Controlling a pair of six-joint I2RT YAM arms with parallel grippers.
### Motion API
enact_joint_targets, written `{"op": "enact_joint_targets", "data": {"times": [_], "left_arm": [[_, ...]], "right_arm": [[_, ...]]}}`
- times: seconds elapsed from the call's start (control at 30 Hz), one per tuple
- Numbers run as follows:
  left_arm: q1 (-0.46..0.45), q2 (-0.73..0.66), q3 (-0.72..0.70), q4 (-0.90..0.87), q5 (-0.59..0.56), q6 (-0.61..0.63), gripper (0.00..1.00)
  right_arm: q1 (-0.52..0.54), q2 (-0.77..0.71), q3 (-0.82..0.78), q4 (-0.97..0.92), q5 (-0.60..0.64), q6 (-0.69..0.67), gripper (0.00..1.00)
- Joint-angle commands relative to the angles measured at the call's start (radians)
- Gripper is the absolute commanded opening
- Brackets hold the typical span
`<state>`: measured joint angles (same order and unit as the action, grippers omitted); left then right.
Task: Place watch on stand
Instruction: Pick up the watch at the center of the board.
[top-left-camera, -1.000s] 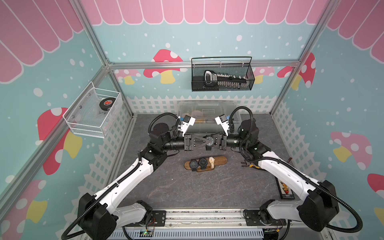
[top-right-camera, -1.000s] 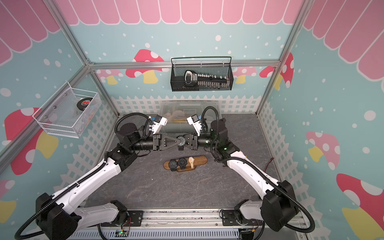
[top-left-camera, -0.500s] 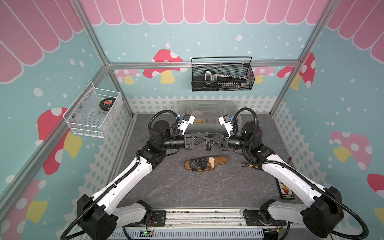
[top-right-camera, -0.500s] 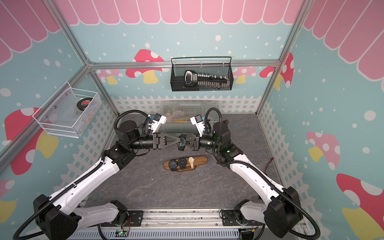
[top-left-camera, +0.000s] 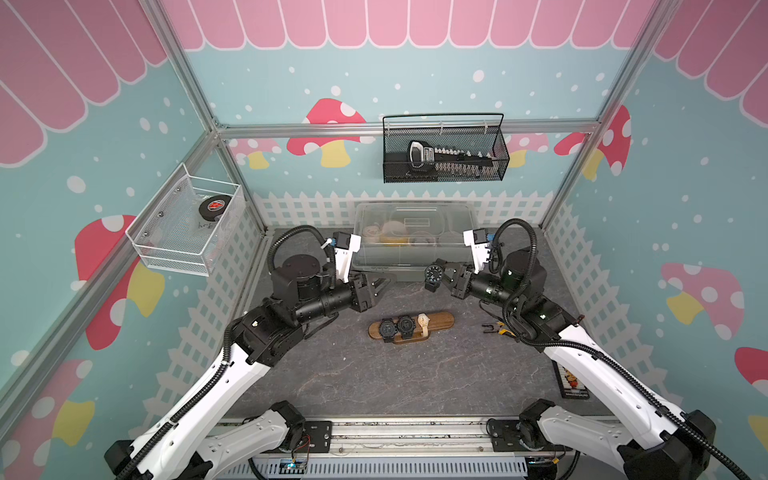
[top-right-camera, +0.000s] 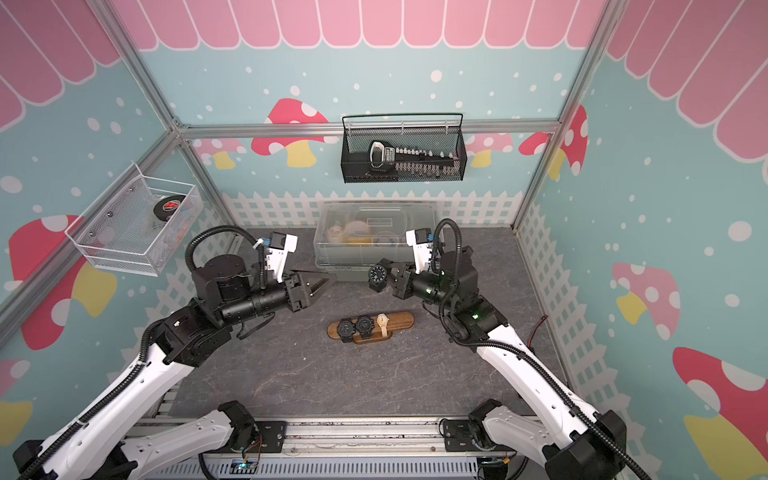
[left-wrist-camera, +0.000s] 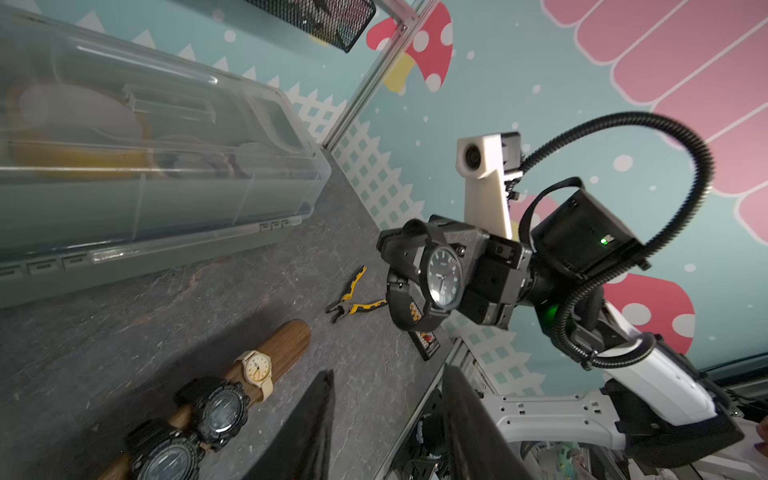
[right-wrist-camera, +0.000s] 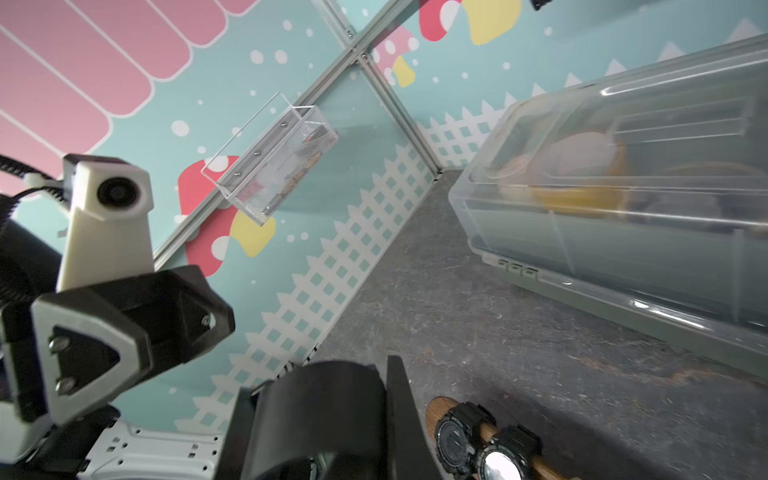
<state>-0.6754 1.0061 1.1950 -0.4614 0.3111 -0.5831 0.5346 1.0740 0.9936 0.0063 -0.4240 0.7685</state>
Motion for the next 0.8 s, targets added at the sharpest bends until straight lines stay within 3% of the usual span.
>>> {"op": "enact_joint_targets", "data": {"times": [0.0, 0.33, 0.77], "left_arm": [[-0.084, 0.045, 0.051, -0.109, -0.207, 0.071, 0.43], [-0.300, 0.211, 0.201, -0.190, -0.477, 0.177, 0.43], [-0.363, 0.346, 0.323, -0.229, -0.560, 0.218, 0.42]], "right_arm": [[0.012, -0.013, 0.041, -0.085, 0.137, 0.009, 0.00], [0.035, 0.010, 0.083, -0.138, 0.187, 0.010, 0.00], [0.063, 0.012, 0.088, -0.134, 0.191, 0.020, 0.00]]}}
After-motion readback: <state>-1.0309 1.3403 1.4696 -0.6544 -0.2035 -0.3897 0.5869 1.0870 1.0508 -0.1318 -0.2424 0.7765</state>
